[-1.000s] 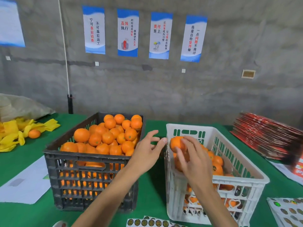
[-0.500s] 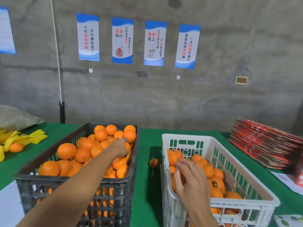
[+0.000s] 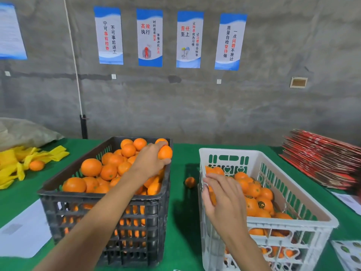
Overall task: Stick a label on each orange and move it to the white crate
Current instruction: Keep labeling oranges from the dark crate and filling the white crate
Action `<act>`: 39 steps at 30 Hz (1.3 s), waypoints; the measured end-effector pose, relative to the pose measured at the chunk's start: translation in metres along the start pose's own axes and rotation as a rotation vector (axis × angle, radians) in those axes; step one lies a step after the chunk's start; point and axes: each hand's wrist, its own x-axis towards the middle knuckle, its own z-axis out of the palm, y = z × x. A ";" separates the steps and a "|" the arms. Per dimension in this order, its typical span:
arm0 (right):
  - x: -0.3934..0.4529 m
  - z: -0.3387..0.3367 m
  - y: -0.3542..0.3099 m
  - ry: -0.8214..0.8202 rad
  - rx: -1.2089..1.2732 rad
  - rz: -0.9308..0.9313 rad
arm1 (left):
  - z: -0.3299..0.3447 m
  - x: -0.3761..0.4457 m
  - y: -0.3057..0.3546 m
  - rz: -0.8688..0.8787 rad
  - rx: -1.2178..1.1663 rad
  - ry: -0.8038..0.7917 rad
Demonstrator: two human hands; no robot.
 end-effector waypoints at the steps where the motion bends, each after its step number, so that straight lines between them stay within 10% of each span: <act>1: 0.001 -0.003 -0.008 -0.001 0.023 -0.015 | -0.004 -0.015 0.006 0.016 -0.053 0.039; 11: -0.068 -0.030 -0.050 -0.139 0.130 0.051 | 0.028 -0.189 0.044 0.026 -0.688 0.203; 24: -0.192 -0.020 -0.008 -0.916 0.206 0.326 | 0.184 -0.295 0.024 -0.429 -0.985 -0.077; 39: -0.199 -0.006 0.018 -0.901 0.443 0.357 | 0.195 -0.301 0.010 -0.451 -1.001 -0.159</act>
